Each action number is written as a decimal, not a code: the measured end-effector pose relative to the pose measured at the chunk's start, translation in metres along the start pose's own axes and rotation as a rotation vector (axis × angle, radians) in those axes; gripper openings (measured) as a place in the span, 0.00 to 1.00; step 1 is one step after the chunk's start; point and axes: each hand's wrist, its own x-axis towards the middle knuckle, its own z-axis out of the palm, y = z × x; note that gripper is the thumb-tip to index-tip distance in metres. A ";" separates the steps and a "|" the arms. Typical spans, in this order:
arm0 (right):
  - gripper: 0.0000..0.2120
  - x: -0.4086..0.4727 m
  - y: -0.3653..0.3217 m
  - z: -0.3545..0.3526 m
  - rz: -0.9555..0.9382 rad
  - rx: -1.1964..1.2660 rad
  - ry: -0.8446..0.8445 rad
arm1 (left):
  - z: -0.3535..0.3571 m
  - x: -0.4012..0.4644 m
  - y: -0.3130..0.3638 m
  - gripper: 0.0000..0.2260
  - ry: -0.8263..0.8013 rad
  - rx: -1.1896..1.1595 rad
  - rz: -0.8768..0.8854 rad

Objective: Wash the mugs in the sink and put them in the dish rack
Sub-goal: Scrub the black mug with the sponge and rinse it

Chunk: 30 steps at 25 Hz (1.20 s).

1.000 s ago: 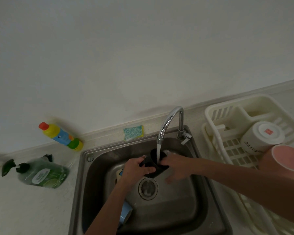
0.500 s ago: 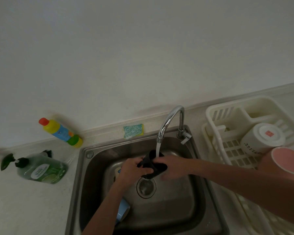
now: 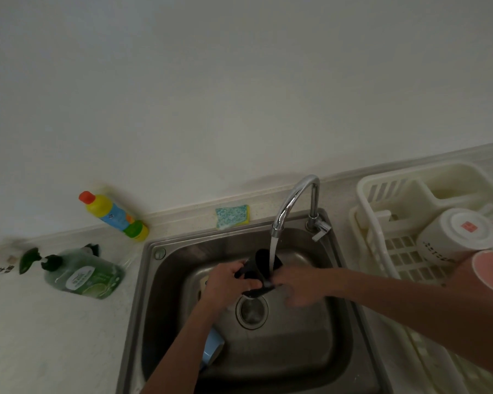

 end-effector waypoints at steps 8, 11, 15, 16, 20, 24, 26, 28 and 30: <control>0.23 -0.002 -0.001 0.004 -0.019 -0.007 0.006 | 0.002 -0.005 -0.003 0.12 -0.030 -0.031 0.020; 0.26 -0.002 -0.007 -0.003 -0.014 0.081 0.114 | 0.004 -0.003 -0.004 0.12 -0.030 -0.047 -0.004; 0.27 -0.005 0.000 -0.005 -0.024 0.074 0.118 | 0.001 0.001 0.001 0.15 0.006 -0.102 -0.012; 0.25 -0.004 -0.002 -0.004 -0.047 0.085 0.115 | 0.001 0.003 0.001 0.16 0.004 -0.099 -0.005; 0.27 -0.001 -0.005 -0.014 -0.064 0.252 0.253 | -0.001 0.008 0.001 0.18 -0.001 -0.098 0.017; 0.22 -0.009 0.003 -0.009 -0.035 0.137 0.085 | 0.000 0.009 0.000 0.17 -0.037 -0.116 -0.004; 0.18 -0.012 -0.005 -0.013 -0.043 0.365 0.183 | 0.003 0.006 0.000 0.18 -0.035 -0.209 -0.038; 0.21 -0.010 -0.004 -0.017 0.012 0.628 0.385 | 0.005 0.000 0.001 0.14 -0.045 -0.428 -0.093; 0.29 -0.011 0.001 -0.018 0.083 0.895 0.447 | 0.007 -0.007 0.004 0.15 -0.075 -0.646 -0.157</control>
